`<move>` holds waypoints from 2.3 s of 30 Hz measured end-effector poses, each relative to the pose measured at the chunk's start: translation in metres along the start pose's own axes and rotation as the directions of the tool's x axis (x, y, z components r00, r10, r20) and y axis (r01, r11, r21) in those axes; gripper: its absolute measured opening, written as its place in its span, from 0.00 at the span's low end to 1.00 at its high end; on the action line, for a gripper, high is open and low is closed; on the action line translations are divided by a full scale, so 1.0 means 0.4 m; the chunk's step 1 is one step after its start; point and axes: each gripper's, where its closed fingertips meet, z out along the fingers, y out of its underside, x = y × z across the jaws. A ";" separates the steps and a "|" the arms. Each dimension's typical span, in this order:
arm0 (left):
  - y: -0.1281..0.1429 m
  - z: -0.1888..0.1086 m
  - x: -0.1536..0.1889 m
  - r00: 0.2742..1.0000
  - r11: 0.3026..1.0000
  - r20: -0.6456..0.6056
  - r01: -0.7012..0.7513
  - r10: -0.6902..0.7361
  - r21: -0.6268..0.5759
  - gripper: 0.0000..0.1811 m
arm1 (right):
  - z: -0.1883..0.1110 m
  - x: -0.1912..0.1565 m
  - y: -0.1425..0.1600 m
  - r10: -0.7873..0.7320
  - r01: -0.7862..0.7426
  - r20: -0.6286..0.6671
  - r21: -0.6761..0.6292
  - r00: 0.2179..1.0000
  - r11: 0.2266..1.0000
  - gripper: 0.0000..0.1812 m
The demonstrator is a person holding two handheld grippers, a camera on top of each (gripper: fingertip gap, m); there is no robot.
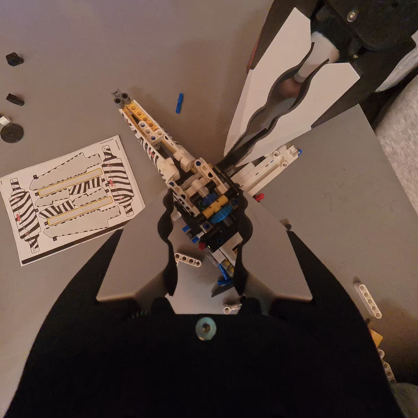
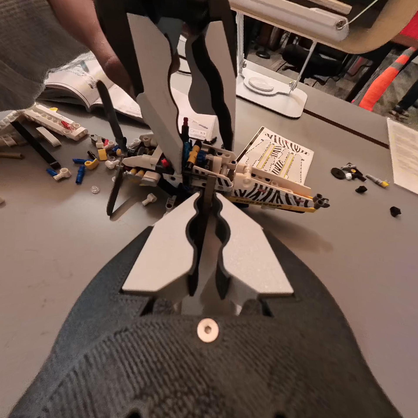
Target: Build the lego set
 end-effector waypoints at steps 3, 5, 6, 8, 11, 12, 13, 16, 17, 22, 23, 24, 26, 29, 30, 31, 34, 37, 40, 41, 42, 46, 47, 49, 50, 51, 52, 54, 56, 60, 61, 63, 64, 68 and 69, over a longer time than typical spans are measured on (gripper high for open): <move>-0.001 0.000 0.000 1.000 1.000 -0.001 -0.006 0.006 0.005 0.30 | 0.000 0.000 0.000 -0.016 0.016 0.014 0.002 1.000 1.000 0.03; -0.003 0.001 0.001 1.000 1.000 0.001 -0.018 0.018 0.009 0.30 | -0.002 0.000 0.001 -0.061 0.061 0.017 -0.003 0.998 0.998 0.03; -0.003 0.001 0.001 1.000 1.000 0.000 -0.018 0.018 0.010 0.30 | -0.003 0.000 0.001 -0.090 0.090 0.013 -0.004 0.996 0.996 0.03; -0.004 0.001 0.001 1.000 1.000 -0.003 -0.016 0.016 0.016 0.30 | -0.004 0.000 0.000 -0.131 0.131 0.005 -0.006 0.991 0.991 0.03; -0.005 0.001 0.001 1.000 1.000 -0.007 -0.019 0.019 0.024 0.30 | -0.004 -0.001 -0.001 -0.134 0.134 0.009 0.002 0.991 0.991 0.03; -0.005 0.001 0.001 1.000 0.999 -0.007 -0.024 0.024 0.026 0.30 | -0.004 -0.001 -0.001 -0.127 0.127 0.015 0.003 0.992 0.992 0.03; -0.006 0.001 0.002 1.000 0.999 -0.006 -0.027 0.027 0.027 0.30 | -0.005 -0.002 0.000 -0.120 0.120 0.024 0.003 0.993 0.993 0.03; -0.007 0.001 0.002 1.000 0.999 -0.009 -0.029 0.029 0.032 0.30 | -0.006 -0.002 0.000 -0.127 0.126 0.050 0.005 0.991 0.992 0.03; -0.007 0.001 0.002 1.000 0.999 -0.010 -0.030 0.030 0.033 0.30 | -0.006 -0.002 0.000 -0.135 0.134 0.060 0.011 0.989 0.991 0.03; -0.008 0.002 0.002 0.999 0.999 -0.012 -0.031 0.032 0.040 0.30 | -0.007 -0.002 0.001 -0.106 0.101 0.137 0.042 0.985 0.994 0.03; -0.008 0.002 0.002 0.999 0.999 -0.012 -0.030 0.030 0.041 0.30 | -0.007 -0.002 0.001 -0.088 0.082 0.145 0.043 0.986 0.996 0.03; -0.008 0.001 0.002 1.000 0.999 -0.013 -0.027 0.027 0.042 0.30 | -0.006 -0.002 0.000 -0.067 0.061 0.150 0.040 0.986 0.997 0.03; -0.007 0.001 0.002 1.000 0.999 -0.014 -0.026 0.026 0.043 0.30 | -0.006 -0.003 0.000 -0.023 0.018 0.167 0.033 0.986 0.999 0.03; -0.008 0.002 0.002 1.000 0.999 -0.013 -0.026 0.026 0.040 0.30 | -0.007 -0.004 0.000 0.004 -0.010 0.199 0.029 0.980 1.000 0.03; -0.008 0.002 0.003 1.000 0.999 -0.012 -0.028 0.029 0.039 0.30 | -0.008 -0.004 0.001 0.009 -0.015 0.206 0.029 0.978 0.999 0.03; -0.008 0.002 0.002 0.999 0.999 -0.011 -0.030 0.031 0.038 0.30 | -0.008 -0.005 0.001 0.010 -0.016 0.209 0.028 0.978 0.999 0.03; -0.008 0.002 0.003 0.999 0.999 -0.012 -0.032 0.032 0.041 0.30 | -0.008 -0.006 -0.001 0.011 -0.017 0.206 0.030 0.978 0.999 0.03; -0.008 0.002 0.002 0.999 0.998 -0.017 -0.029 0.030 0.048 0.29 | -0.009 -0.008 -0.003 0.032 -0.040 0.221 0.032 0.975 0.999 0.03; -0.008 0.002 0.002 0.999 0.999 -0.017 -0.028 0.029 0.047 0.29 | -0.011 -0.008 -0.006 0.053 -0.064 0.241 0.035 0.969 0.997 0.03; -0.008 0.002 0.002 0.999 0.999 -0.018 -0.026 0.027 0.047 0.29 | -0.010 -0.008 -0.007 0.058 -0.069 0.245 0.035 0.968 0.997 0.03; -0.008 0.002 0.002 1.000 0.999 -0.019 -0.024 0.025 0.048 0.29 | -0.010 -0.008 -0.007 0.061 -0.071 0.247 0.035 0.967 0.997 0.03; -0.028 0.017 -0.017 0.999 0.996 0.037 -0.023 0.020 0.085 0.28 | -0.011 -0.120 -0.028 0.080 -0.099 0.444 0.020 0.892 0.995 0.00; -0.025 0.017 -0.010 1.000 0.998 0.022 -0.020 0.018 0.066 0.28 | 0.014 -0.104 -0.002 -0.020 0.026 0.325 -0.014 0.946 1.000 0.00; -0.015 0.006 -0.009 0.999 1.000 0.037 -0.013 0.012 0.024 0.27 | 0.010 -0.068 0.003 -0.153 0.159 0.191 -0.016 0.970 0.987 0.00; -0.013 0.003 -0.013 0.998 1.000 0.053 -0.019 0.018 0.022 0.27 | -0.004 -0.055 -0.012 -0.097 0.099 0.205 0.001 0.974 0.995 0.00; -0.013 0.003 -0.014 0.998 0.999 0.055 -0.019 0.018 0.029 0.27 | -0.019 -0.036 -0.026 -0.032 0.030 0.221 0.013 0.975 0.999 0.00; -0.014 0.004 -0.015 0.999 0.999 0.050 -0.015 0.013 0.036 0.27 | -0.031 -0.018 -0.037 0.010 -0.018 0.229 0.029 0.973 0.999 0.00; -0.015 0.005 -0.017 0.999 0.999 0.044 -0.008 0.006 0.045 0.27 | -0.045 -0.003 -0.050 0.048 -0.061 0.233 0.051 0.971 0.997 0.00; -0.015 0.005 -0.017 0.999 0.999 0.044 -0.009 0.006 0.048 0.27 | -0.046 -0.015 -0.049 0.039 -0.051 0.228 0.047 0.973 0.998 0.00; -0.015 0.005 -0.018 0.999 0.999 0.037 0.001 -0.003 0.052 0.27 | -0.046 -0.106 -0.042 -0.039 0.035 0.256 0.020 0.966 0.999 0.00; -0.014 0.005 -0.018 0.999 0.999 0.037 0.000 -0.002 0.053 0.27 | -0.048 -0.145 -0.047 -0.041 0.035 0.292 0.025 0.956 0.999 0.00; -0.014 0.006 -0.018 0.999 0.999 0.037 0.000 -0.002 0.053 0.28 | -0.048 -0.233 -0.058 -0.026 0.017 0.381 0.027 0.924 0.999 0.08; -0.014 0.006 -0.018 0.999 0.999 0.036 0.002 -0.004 0.054 0.28 | -0.046 -0.281 -0.064 -0.009 -0.001 0.434 0.022 0.901 1.000 0.11; -0.014 0.008 -0.019 0.999 0.998 0.031 0.007 -0.009 0.057 0.28 | -0.010 -0.463 -0.089 0.093 -0.076 0.605 -0.055 0.790 0.996 0.15; -0.014 0.008 -0.018 0.999 0.998 0.030 0.009 -0.011 0.059 0.28 | 0.010 -0.494 -0.083 0.105 -0.060 0.613 -0.093 0.783 0.994 0.15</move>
